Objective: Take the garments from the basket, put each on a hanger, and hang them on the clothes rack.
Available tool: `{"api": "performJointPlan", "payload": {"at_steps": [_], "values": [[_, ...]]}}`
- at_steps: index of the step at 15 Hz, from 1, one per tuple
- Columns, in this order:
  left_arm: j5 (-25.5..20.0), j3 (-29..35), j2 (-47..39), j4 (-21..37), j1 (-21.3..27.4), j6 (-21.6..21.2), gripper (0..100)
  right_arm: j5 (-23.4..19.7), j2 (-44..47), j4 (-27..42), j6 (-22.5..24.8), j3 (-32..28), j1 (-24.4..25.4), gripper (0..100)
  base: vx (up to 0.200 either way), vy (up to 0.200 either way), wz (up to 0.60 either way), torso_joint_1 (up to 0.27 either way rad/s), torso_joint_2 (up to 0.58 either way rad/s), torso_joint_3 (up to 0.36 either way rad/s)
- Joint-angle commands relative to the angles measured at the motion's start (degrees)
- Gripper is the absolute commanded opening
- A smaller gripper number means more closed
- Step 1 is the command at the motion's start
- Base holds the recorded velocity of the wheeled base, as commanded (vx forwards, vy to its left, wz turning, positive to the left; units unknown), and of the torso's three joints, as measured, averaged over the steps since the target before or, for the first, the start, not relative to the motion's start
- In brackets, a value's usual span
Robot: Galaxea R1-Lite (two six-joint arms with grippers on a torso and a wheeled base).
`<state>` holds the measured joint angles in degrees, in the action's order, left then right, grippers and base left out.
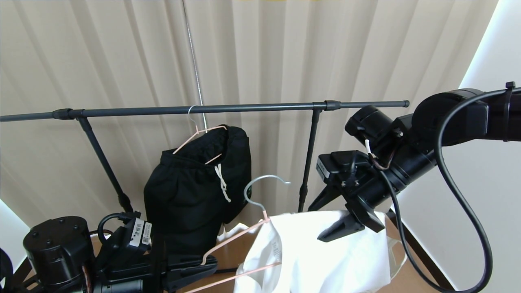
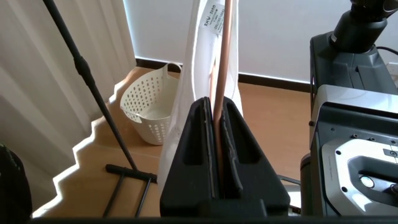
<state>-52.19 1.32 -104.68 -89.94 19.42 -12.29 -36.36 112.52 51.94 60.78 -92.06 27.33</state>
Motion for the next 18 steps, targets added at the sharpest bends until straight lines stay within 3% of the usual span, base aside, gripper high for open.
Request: {"api": "performJointPlan", "payload": {"at_steps": [1, 18], "values": [[-0.02, -0.09, -0.09, -0.06, 0.00, -0.02, 0, -0.02, 0.07, 0.00, -0.05, 0.04, 0.00, 0, 0.000, 0.000, 0.00, 0.000, 0.00, 0.000], [-0.02, 0.00, -0.52, -0.06, -0.44, -0.54, 0, -0.20, -2.92, -1.14, -0.75, 0.31, -0.26, 0, 0.000, 0.000, 0.00, 0.000, 0.00, 0.000]]}}
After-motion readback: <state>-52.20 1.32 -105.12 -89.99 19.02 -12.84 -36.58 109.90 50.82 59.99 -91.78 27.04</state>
